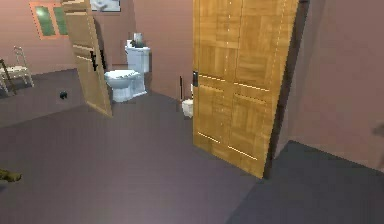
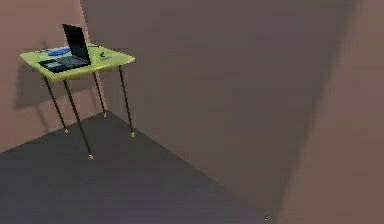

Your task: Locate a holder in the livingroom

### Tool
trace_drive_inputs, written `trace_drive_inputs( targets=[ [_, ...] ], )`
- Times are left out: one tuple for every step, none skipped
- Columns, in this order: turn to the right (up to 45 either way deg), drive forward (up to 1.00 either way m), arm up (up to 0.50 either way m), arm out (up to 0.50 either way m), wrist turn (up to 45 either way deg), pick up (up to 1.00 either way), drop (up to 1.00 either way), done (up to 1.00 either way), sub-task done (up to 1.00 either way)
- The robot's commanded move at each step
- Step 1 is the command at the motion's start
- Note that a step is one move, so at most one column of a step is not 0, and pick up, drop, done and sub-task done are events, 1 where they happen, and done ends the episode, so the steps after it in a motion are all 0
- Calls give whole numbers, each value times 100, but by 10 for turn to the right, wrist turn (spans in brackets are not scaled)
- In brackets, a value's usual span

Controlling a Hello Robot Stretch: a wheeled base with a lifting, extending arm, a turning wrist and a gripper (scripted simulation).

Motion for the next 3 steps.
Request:
trace_drive_inputs(
  targets=[
    [0,35,0,0,0,0,0,0,0],
    [-390,0,0,0,0,0,0,0,0],
    [0,100,0,0,0,0,0,0,0]
  ],
)
